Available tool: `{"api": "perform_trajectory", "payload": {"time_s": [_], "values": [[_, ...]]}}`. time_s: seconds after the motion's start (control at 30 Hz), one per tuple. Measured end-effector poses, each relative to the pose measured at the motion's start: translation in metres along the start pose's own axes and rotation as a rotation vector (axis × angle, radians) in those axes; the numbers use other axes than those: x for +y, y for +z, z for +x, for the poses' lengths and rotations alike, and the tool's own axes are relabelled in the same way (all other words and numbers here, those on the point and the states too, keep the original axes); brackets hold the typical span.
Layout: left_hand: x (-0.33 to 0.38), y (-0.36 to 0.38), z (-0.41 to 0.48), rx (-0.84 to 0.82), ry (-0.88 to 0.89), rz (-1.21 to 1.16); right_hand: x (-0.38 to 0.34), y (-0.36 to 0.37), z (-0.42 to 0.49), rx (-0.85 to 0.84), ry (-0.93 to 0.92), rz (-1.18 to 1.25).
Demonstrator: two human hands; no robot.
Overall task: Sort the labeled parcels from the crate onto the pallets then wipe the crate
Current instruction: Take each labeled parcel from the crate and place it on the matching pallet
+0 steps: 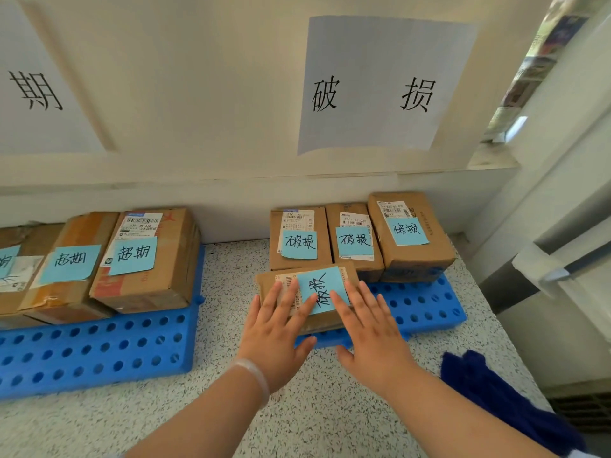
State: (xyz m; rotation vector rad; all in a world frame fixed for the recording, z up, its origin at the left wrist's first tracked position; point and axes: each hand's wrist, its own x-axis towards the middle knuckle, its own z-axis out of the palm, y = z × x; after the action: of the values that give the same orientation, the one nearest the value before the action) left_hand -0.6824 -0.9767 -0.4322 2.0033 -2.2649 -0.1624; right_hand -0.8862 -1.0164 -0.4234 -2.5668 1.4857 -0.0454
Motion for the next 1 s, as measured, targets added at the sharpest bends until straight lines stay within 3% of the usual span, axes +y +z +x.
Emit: {"api": "perform_trajectory", "payload": {"time_s": [0.3,0.43,0.63,0.77,1.0], "values": [[0.003,-0.017,0.009,-0.153,-0.015,0.021,0.003,-0.004,0.002,-0.002,-0.013,-0.048],[0.020,-0.030,0.007,-0.132,-0.062,0.043,0.001,-0.018,-0.011,0.028,0.012,-0.003],[0.070,-0.034,-0.007,-0.130,0.014,0.062,0.016,-0.019,-0.062,0.049,0.100,0.001],[0.123,-0.039,-0.008,-0.090,0.107,0.044,0.034,-0.025,-0.108,0.050,0.228,-0.028],[0.248,-0.036,-0.016,-0.111,0.429,0.022,0.089,-0.048,-0.224,0.089,0.450,-0.003]]}}
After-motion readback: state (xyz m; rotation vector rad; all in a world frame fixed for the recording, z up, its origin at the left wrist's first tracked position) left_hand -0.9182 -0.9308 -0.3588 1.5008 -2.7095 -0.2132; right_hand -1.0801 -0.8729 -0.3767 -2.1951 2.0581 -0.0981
